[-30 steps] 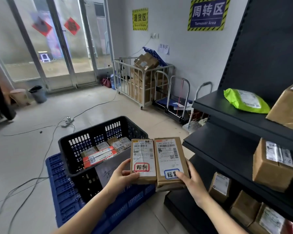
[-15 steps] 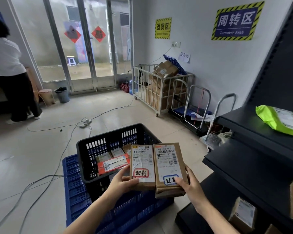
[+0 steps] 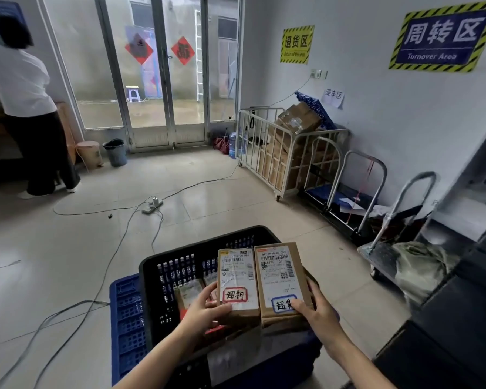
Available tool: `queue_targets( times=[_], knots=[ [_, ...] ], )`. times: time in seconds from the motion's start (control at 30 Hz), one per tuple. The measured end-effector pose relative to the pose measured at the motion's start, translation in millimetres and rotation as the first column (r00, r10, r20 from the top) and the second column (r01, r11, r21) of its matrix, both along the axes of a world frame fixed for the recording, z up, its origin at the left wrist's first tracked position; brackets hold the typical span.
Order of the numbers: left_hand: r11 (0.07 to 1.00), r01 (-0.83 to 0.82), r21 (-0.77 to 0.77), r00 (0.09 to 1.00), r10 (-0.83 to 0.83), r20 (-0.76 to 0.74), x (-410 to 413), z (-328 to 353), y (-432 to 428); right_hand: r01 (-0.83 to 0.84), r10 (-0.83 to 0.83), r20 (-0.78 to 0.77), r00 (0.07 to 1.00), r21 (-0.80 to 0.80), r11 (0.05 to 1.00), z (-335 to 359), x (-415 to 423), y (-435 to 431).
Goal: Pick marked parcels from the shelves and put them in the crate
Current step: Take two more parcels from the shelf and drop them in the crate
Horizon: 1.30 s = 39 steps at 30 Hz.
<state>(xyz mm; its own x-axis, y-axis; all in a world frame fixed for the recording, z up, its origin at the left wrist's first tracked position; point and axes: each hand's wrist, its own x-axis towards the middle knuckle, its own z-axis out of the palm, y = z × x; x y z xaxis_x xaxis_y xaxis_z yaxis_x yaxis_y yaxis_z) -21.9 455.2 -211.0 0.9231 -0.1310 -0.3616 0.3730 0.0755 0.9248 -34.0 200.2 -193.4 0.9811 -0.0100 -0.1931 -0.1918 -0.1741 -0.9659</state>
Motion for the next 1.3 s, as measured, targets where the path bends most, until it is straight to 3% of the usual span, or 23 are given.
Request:
queue_targets(
  times=[0.43,0.77,1.0,1.3],
  knots=[
    [0.975,-0.215,0.063,0.974,0.218,-0.057,68,-40,70,-0.245,0.236,-0.083,0.968,-0.108,0.964,-29,129,85],
    [0.904,-0.371,0.210,0.904,0.404,-0.140,120,-74,85,-0.397,0.374,-0.237,0.896,-0.053,0.916,-77,217,120],
    [0.859,-0.372,0.351,0.861,0.461,-0.217,131,-107,75,-0.495,0.452,-0.315,0.835,-0.068,0.866,-115,234,125],
    [0.847,-0.334,0.413,0.830,0.472,-0.298,128,-140,61,-0.477,0.409,-0.464,0.786,-0.035,0.878,-159,218,116]
  ],
)
